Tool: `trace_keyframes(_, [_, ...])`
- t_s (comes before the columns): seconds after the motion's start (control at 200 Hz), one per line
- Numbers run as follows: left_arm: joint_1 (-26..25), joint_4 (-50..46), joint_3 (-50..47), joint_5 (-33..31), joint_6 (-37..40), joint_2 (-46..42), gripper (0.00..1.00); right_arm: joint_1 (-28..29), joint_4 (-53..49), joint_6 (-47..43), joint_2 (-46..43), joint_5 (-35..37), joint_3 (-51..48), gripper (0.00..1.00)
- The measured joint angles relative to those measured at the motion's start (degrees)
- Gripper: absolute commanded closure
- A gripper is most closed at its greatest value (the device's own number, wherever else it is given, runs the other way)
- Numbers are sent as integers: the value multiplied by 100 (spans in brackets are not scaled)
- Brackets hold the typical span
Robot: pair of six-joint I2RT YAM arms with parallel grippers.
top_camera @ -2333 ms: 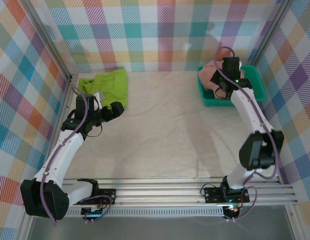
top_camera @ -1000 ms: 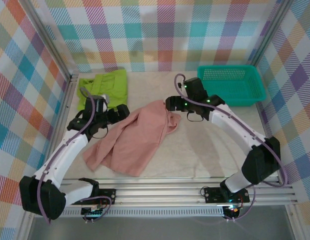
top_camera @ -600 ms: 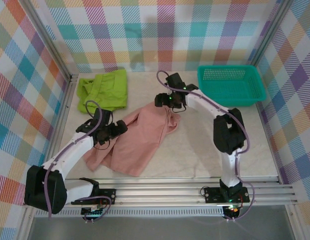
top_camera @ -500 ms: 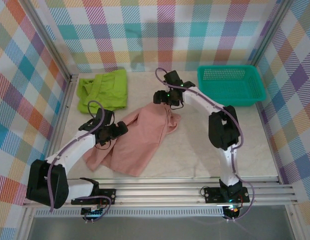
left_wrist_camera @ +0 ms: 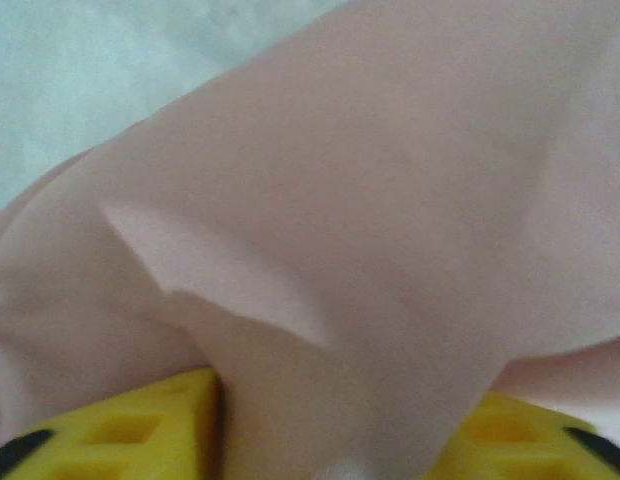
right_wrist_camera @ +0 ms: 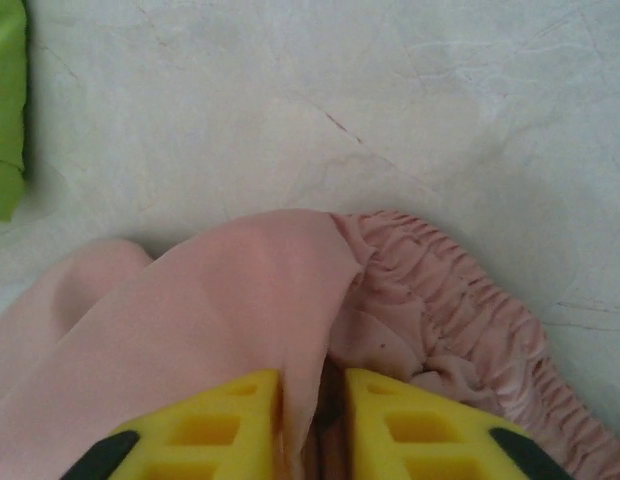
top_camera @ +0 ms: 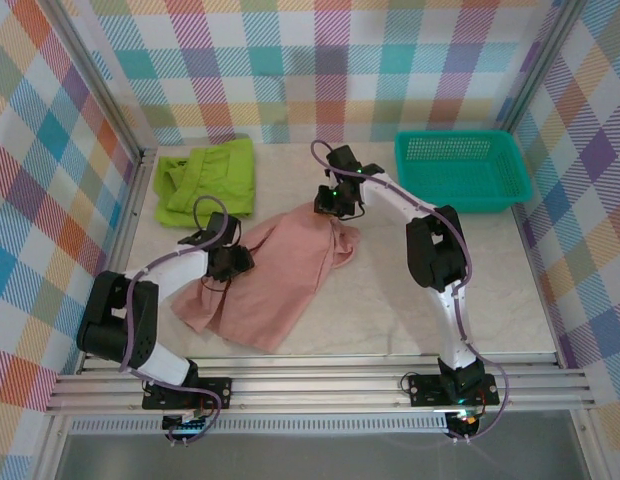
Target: Fold and stack the shorts
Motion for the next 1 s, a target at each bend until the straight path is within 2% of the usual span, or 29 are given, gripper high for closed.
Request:
trace_keyframes(0.07, [7,4,76,-46,50,50,90,0,-13,-37,-2,-2,66,94])
trace_keyframes(0.13, [42,0,138,-81,111,50,100,0,-24,-81,-17,13,120,99])
trace_keyframes(0.265, [223,-42,299,-79,160,-17,100,0,-72,-282,-234,129,153,100])
trace_keyframes(0.41, [616,-195,743,63,238,-271,100,-35,0,-527,-896,164,162,100])
trace_keyframes(0.54, [911,-527,1803,269,389,-280,100,-55,203,-704,-1674,122,197,100])
trace_keyframes(0.695, [962,-636,3340,704,588,-164,100,-105,787,-966,-2850,155,-175,100])
trace_keyframes(0.73, [960,-614,3602,844,619,-144,93,-116,1003,-1025,-3213,153,-466,100])
trace_keyframes(0.8, [944,-592,3908,1099,739,-138,67,-120,1370,-1126,-3888,173,-1121,94])
trace_keyframes(0.825, [944,-586,3963,1167,798,-138,59,-120,1458,-1163,-4111,181,-1375,89])
trace_keyframes(0.87, [944,-588,3998,1244,859,-138,36,-118,1611,-1233,-4461,197,-1812,76])
trace_keyframes(0.9, [944,-625,3995,1285,909,-131,27,-118,1718,-1266,-4671,199,-2135,68])
trace_keyframes(0.955, [944,-669,3926,1320,988,-107,20,-120,1851,-1314,-5010,208,-2815,54])
trace_keyframes(1.0, [944,-667,3786,1351,1047,-101,17,-118,1895,-1344,-5206,195,-3364,48])
